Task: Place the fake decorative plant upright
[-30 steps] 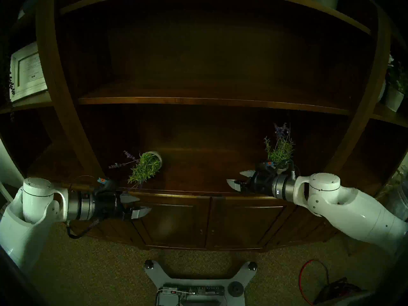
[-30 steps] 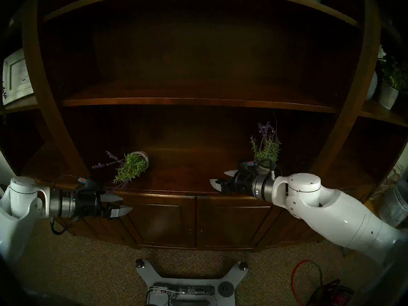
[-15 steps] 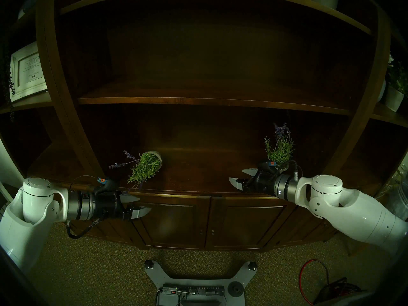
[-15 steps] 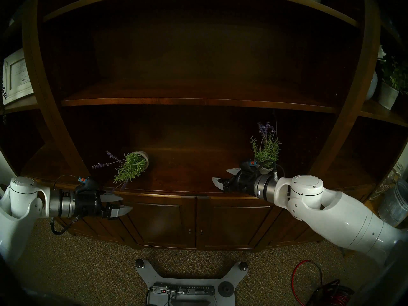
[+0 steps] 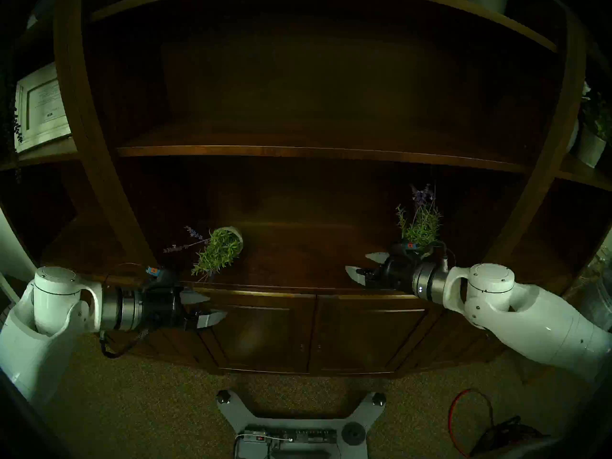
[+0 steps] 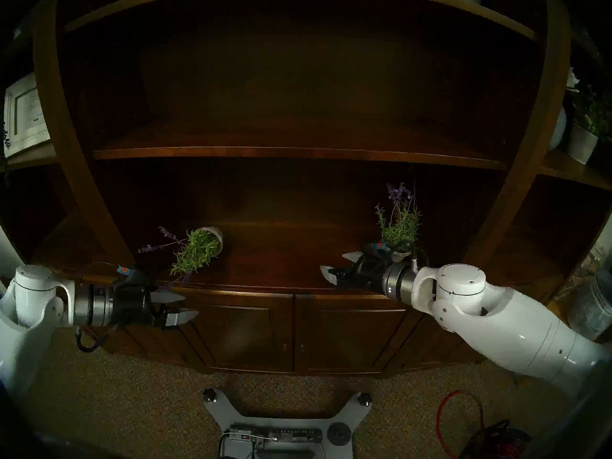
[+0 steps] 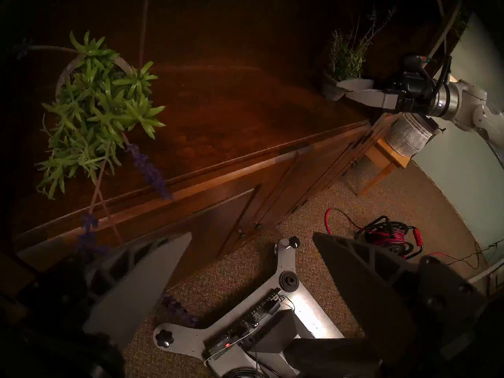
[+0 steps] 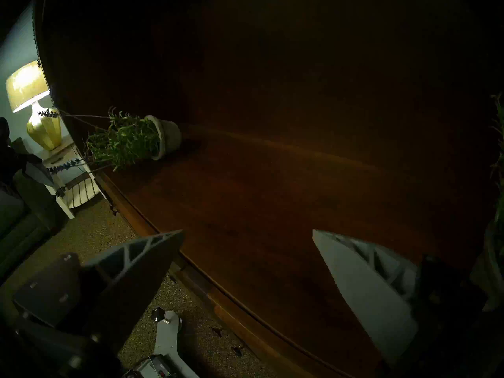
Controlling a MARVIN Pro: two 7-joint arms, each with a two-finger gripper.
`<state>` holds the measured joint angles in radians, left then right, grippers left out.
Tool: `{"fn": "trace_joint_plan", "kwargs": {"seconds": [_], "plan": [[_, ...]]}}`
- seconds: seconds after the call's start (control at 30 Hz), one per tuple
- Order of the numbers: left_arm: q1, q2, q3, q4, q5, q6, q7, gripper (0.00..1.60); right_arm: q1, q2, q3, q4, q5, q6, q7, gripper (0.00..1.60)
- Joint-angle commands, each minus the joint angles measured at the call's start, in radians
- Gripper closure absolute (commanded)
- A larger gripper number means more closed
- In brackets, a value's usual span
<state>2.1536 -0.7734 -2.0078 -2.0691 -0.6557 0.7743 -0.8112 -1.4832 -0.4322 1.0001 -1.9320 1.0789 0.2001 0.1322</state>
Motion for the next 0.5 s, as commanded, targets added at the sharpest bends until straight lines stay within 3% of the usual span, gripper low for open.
{"fn": "trace_joint_plan", "kwargs": {"seconds": [0.0, 0.2, 0.33, 0.47], "plan": [[-0.012, 0.003, -0.015, -0.016, -0.005, -0.001, -0.002, 0.00, 0.016, 0.003, 0.023, -0.014, 0.005, -0.019, 0.007, 0.00], [-0.012, 0.003, -0.015, -0.016, -0.005, -0.001, -0.002, 0.00, 0.016, 0.003, 0.022, -0.013, 0.005, -0.019, 0.008, 0.00], [-0.002, 0.023, -0.029, -0.025, -0.020, 0.036, -0.024, 0.00, 0.017, 0.004, 0.022, -0.013, 0.005, -0.019, 0.008, 0.00], [0.051, 0.031, -0.061, -0.099, -0.005, 0.043, -0.046, 0.00, 0.018, 0.003, 0.022, -0.013, 0.005, -0.018, 0.008, 0.00]]}}
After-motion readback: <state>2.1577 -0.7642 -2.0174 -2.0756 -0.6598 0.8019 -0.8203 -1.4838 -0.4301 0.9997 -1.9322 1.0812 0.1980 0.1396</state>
